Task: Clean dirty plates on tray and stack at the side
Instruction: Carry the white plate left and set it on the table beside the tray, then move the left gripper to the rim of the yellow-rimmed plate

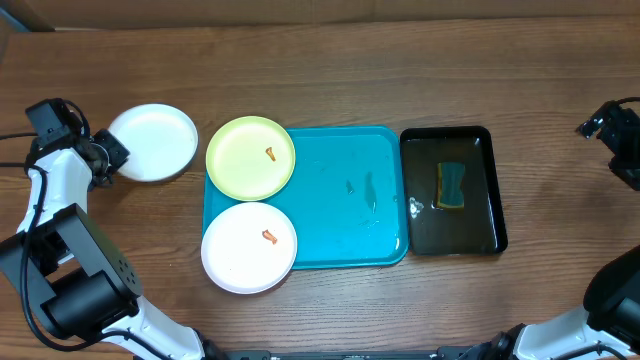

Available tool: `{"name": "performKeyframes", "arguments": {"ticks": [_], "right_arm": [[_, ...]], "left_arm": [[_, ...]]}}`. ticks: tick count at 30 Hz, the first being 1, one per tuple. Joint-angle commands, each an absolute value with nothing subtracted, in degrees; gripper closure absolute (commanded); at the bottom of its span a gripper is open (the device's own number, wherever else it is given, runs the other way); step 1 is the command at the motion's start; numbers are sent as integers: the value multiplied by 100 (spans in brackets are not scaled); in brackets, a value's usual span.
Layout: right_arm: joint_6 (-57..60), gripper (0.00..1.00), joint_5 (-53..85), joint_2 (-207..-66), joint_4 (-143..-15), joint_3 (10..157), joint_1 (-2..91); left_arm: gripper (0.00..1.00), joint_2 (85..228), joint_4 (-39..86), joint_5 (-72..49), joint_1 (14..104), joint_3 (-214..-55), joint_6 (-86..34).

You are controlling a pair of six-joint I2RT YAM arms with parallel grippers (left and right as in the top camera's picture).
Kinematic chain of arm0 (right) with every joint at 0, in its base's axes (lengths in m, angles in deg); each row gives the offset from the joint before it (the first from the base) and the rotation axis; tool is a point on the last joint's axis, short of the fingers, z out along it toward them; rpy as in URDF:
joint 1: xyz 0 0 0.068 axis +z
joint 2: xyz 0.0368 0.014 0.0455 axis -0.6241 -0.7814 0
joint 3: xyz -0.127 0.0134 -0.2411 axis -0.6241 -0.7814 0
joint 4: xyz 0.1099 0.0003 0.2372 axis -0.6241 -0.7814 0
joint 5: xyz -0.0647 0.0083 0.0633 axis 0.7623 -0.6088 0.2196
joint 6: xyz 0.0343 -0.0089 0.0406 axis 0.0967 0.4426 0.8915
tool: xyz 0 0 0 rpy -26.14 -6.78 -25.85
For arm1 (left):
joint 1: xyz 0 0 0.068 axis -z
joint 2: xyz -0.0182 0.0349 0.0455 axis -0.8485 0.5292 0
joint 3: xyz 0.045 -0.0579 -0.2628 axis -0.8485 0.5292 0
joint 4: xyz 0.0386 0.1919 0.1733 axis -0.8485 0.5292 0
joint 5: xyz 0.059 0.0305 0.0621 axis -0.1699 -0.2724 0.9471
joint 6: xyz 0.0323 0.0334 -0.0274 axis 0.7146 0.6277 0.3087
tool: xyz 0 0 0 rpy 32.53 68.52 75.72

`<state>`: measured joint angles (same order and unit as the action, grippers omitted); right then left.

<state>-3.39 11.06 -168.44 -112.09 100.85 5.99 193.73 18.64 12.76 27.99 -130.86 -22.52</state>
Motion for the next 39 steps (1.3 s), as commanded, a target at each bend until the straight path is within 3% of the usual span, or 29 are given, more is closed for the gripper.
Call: {"name": "performKeyframes", "arguments": {"ticks": [1,4,7,8,11,19,21,23,24,29,39], "right_arm": [[-319,0,1108,-16774,-11195,10147,586],[-319,0,1108,-16774,-11195,10147,586],[-319,0,1108,-16774,-11195,10147,586],[-319,0,1108,-16774,-11195,10147,586],[-319,0,1108,-16774,-11195,10147,586],[-319,0,1108,-16774,-11195,10147,586],[-319,0,1108,-16774,-11195,10147,586],[-317,0,1108,-16774,-11195,10147,586],[-317,0,1108,-16774,-11195,10147,586],[-317,0,1108,-16774,-11195,10147,586],[-319,0,1108,-16774,-11195,10147,586]], "left_arm": [[14,19262,1986,1208,2820,-13073,-2182],[15,19259,2307,570,2836,-13291,-2184],[22,19235,2869,76,2954,-13726,-2184],[28,19176,3287,41,3063,-13956,-2186],[37,18962,3999,34,3319,-14242,-2186],[42,17946,5096,847,4449,-14286,-2182],[50,17928,5131,1339,4724,-14284,-2184],[70,17990,5085,1619,4927,-14244,-2186],[73,18038,5033,1632,4984,-14211,-2186],[64,18453,4887,1628,5063,-14135,-2210],[68,19325,4723,1431,5063,-14135,-2201]]}}
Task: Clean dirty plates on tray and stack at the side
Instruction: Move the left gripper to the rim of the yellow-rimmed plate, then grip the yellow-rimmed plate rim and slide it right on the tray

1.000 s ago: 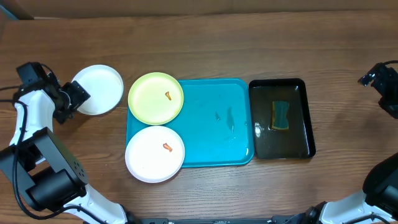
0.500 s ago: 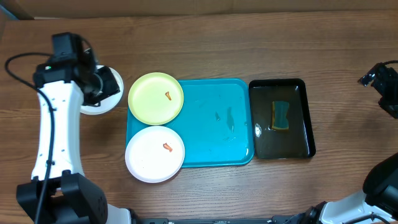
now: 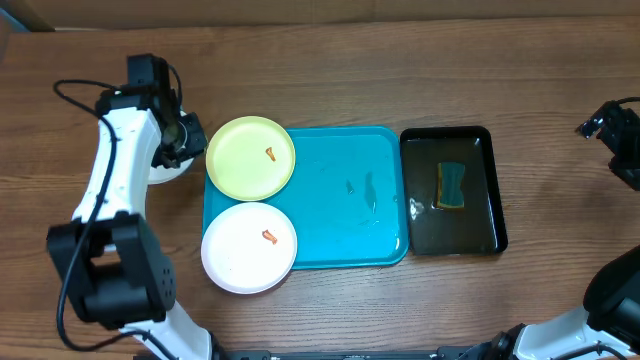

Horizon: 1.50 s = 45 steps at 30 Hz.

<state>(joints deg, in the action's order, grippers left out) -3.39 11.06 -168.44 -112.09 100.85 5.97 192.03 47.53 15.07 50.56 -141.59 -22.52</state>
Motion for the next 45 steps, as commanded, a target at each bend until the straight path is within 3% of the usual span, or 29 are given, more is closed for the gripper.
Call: {"name": "performKeyframes", "arguments": {"ticks": [1,12,24,45], "right_arm": [[-319,0,1108,-16774,-11195,10147,586],[-319,0,1108,-16774,-11195,10147,586],[-319,0,1108,-16774,-11195,10147,586],[-319,0,1108,-16774,-11195,10147,586]], "left_arm": [[68,19353,4705,1429,5065,-14135,-2204],[70,19830,4469,1437,5179,-14113,-2206],[82,20215,4264,1040,5579,-14115,-2201],[74,20215,4087,863,7546,-14115,-2322]]}}
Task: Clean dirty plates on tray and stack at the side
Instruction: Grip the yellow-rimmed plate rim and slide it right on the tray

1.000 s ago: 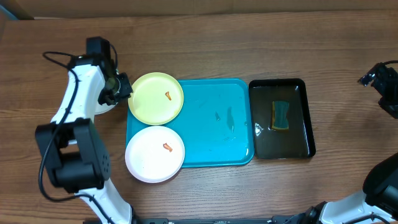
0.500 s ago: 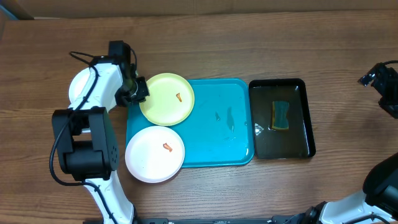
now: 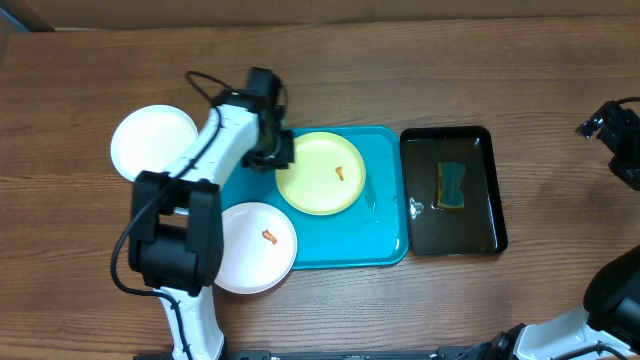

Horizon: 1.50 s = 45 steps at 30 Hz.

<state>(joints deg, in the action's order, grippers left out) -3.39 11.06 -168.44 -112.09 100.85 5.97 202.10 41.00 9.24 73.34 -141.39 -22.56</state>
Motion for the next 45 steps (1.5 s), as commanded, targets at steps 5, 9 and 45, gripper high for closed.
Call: {"name": "performKeyframes", "arguments": {"ticks": [5,9,45], "right_arm": [[-319,0,1108,-16774,-11195,10147,586],[-319,0,1108,-16774,-11195,10147,586],[-531,9,-1047,-16768,-11744,10125,984]], "left_arm": [[72,20204,4143,878,7797,-14270,-2398],[68,20204,4310,889,7834,-14428,-2442],[95,20217,3870,1398,7828,-13562,-3104]]}}
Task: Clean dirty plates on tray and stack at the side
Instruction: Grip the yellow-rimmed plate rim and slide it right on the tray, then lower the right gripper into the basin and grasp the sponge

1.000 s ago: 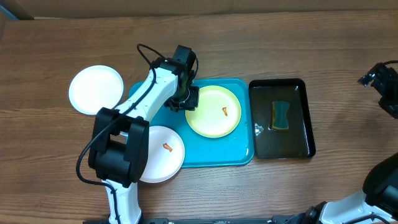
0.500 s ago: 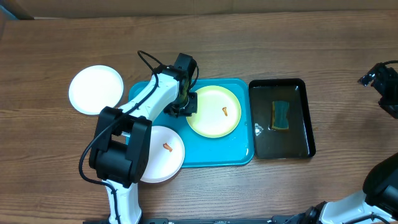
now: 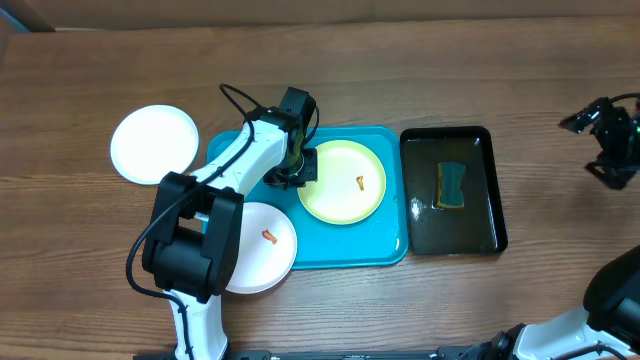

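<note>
A yellow-green plate point(image 3: 343, 185) with an orange scrap point(image 3: 359, 183) on it lies in the middle of the teal tray point(image 3: 350, 248). My left gripper point(image 3: 298, 170) is at that plate's left rim and looks shut on it. A white plate point(image 3: 255, 250) carrying an orange scrap point(image 3: 267, 237) overlaps the tray's front left corner. Another white plate point(image 3: 154, 143), with nothing on it, rests on the table to the left of the tray. My right gripper point(image 3: 598, 130) hangs at the far right edge, away from everything; its jaws are too dark to read.
A black tray point(image 3: 491, 135) holding water and a yellow-and-green sponge point(image 3: 452, 186) stands right beside the teal tray. My left arm point(image 3: 235, 165) stretches across the tray's back left corner. The table is brown wood.
The yellow-green plate has shifted a little further right on the teal tray, with my left gripper still at its left rim. My right gripper has moved slightly at the right edge.
My left gripper first sat by the bare white plate at the far left. Then it was at the yellow-green plate's left rim at the tray's back left corner. After that the plate lay nearer the tray's middle, and now it lies further right.
</note>
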Available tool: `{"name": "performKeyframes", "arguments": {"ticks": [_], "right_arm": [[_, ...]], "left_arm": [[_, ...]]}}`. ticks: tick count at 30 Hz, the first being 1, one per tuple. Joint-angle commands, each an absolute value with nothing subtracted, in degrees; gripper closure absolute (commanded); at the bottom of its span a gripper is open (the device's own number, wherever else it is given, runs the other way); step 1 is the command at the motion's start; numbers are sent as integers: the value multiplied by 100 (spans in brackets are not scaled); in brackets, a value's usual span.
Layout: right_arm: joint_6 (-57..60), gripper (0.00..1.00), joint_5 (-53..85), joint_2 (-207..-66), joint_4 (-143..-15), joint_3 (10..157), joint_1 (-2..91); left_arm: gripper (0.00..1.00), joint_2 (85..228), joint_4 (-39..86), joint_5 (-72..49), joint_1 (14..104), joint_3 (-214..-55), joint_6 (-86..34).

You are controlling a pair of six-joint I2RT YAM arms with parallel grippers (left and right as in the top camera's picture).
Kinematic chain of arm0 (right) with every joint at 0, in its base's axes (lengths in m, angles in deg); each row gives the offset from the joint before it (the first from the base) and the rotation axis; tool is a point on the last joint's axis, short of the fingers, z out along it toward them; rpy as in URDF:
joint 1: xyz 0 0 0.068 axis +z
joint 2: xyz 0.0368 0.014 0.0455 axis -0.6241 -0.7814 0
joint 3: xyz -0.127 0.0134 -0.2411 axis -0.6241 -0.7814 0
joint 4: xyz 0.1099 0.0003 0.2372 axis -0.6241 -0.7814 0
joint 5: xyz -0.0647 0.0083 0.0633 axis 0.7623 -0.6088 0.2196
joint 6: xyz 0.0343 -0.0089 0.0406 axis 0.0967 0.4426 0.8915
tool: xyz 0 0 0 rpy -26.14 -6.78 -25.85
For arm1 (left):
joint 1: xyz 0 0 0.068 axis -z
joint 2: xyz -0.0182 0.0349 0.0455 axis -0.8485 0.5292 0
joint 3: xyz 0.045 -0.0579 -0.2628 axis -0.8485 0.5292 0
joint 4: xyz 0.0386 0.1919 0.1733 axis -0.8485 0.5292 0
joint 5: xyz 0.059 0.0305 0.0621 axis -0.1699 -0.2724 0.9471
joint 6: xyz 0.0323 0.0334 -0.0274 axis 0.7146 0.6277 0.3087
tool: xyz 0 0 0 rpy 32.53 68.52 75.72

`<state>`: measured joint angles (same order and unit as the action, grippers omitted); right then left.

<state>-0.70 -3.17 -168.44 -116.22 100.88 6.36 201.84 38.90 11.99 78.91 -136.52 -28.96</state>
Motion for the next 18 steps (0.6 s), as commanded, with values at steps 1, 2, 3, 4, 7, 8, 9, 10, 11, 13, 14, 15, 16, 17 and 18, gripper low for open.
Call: {"name": "performKeyframes", "arguments": {"ticks": [1,2,3,4,7,8,9,10,11,13,14,15,16,17,18], "right_arm": [[-658,10,-822,-16768,-11873,10125,1185],[-674,10,-498,-16770,-11987,10120,1423],[-669,11,-120,-16770,-12078,10107,1697],[-667,13,186,-16770,-12144,10103,1917],[-665,15,1117,-16774,-12334,10077,2660],[-660,17,1388,-16774,-12382,10055,2916],[-634,20,1644,-16774,-12419,10029,3154],[-617,21,1834,-16774,-12426,9985,3342],[-558,23,2031,-16774,-12433,9930,3548],[-282,23,2382,-16774,-12424,9790,3889],[-188,22,2492,-16774,-12419,9718,4005],[-136,22,2573,-16774,-12413,9633,4107],[-92,22,2586,-16774,-12356,9517,4201],[0,22,2579,-16774,-12271,9382,4282],[78,23,2559,-16774,-12157,9248,4350]], "left_arm": [[95,20217,3866,1400,7828,-13562,-3146],[95,20217,3855,1398,7828,-13562,-3159],[94,20217,3848,1398,7828,-13562,-3159],[93,20217,3848,1400,7828,-13562,-3156],[90,20217,3853,1400,7828,-13562,-3154],[90,20217,3857,1398,7828,-13562,-3154],[89,20217,3866,1400,7828,-13562,-3154],[89,20217,3872,1398,7828,-13562,-3154],[89,20217,3877,1400,7828,-13562,-3154],[89,20217,3892,1398,7828,-13562,-3154],[89,20217,3896,1398,7828,-13562,-3152],[89,20217,3910,1398,7828,-13562,-3154],[89,20217,3916,1398,7828,-13562,-3154],[89,20217,3918,1398,7828,-13562,-3154],[89,20217,3920,1398,7828,-13562,-3154]]}}
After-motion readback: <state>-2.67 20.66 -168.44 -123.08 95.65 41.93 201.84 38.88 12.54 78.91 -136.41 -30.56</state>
